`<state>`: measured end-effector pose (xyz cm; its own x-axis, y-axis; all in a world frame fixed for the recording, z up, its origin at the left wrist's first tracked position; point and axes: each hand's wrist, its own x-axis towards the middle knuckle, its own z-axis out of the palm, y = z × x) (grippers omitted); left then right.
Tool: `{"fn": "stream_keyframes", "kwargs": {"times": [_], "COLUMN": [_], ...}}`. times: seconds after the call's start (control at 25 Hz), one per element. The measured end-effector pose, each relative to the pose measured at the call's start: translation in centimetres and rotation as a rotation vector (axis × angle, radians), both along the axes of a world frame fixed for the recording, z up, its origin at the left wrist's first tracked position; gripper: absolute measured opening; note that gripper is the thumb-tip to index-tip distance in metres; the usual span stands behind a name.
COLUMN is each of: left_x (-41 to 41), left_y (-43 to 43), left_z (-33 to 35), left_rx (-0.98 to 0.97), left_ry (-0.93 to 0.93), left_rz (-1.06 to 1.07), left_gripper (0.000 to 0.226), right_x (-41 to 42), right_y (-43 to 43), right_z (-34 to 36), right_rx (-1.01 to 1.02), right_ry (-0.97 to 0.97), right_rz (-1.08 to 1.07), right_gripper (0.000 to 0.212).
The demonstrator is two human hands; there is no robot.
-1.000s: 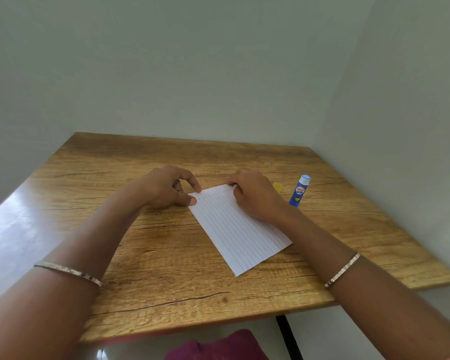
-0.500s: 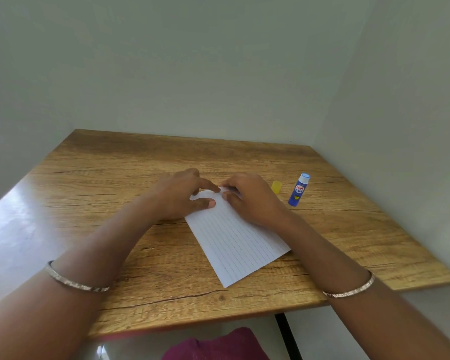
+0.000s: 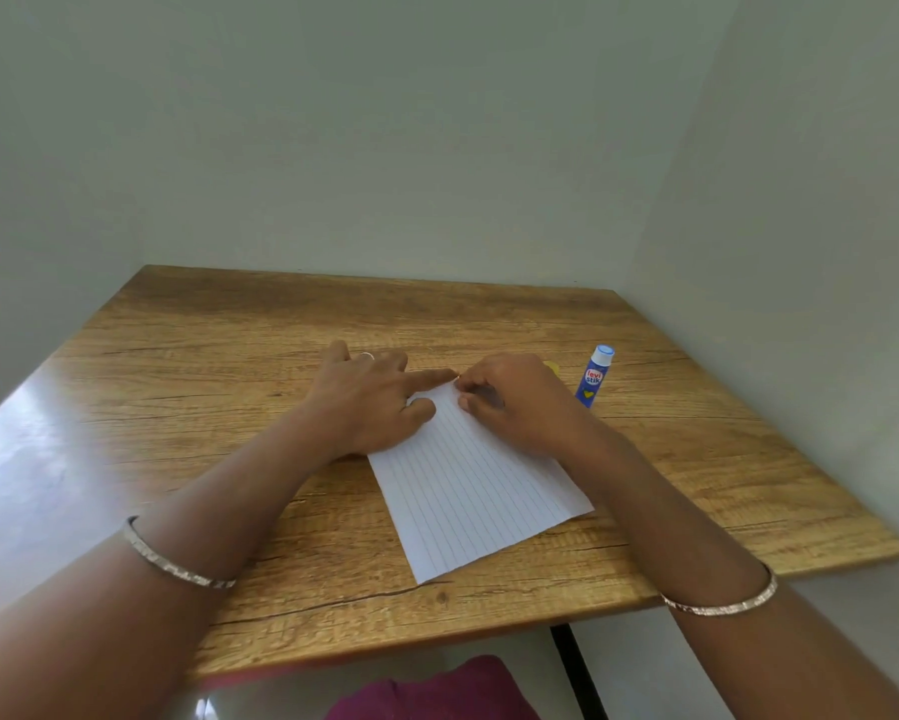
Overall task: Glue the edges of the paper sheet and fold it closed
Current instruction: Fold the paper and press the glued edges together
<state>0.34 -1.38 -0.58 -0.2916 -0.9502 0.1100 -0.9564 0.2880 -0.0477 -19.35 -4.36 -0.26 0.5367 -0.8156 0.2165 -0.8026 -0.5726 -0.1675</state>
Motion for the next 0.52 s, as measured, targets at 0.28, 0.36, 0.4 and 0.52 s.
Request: {"fn": "stream_keyframes", "kwargs": {"times": [0.28, 0.36, 0.4, 0.52], "left_x": [-0.4, -0.4, -0.5, -0.6], "left_y": [0.1, 0.0, -0.1, -0.3], "left_z": [-0.5, -0.6, -0.6, -0.5], "left_rx": [-0.076, -0.057, -0.051, -0.038], "left_ry": [-0.124, -0.150, -0.154, -0.151], "left_rz": [-0.033, -0.027, -0.022, -0.009], "left_gripper": [0.058, 0.067, 0.070, 0.070], "right_x": [-0.5, -0.7, -0.9, -1.9], "right_y": [0.0, 0.1, 0.3, 1.4], "right_z": [-0.1, 0.0, 0.0, 0.3], "right_rx": [-0.012, -0.016, -0.015, 0.018], "right_ry": [0.064, 0.044, 0.035, 0.044], "right_rz": [-0.010, -0.011, -0.006, -0.011], "right_gripper": [0.030, 0.029, 0.029, 0.029]}}
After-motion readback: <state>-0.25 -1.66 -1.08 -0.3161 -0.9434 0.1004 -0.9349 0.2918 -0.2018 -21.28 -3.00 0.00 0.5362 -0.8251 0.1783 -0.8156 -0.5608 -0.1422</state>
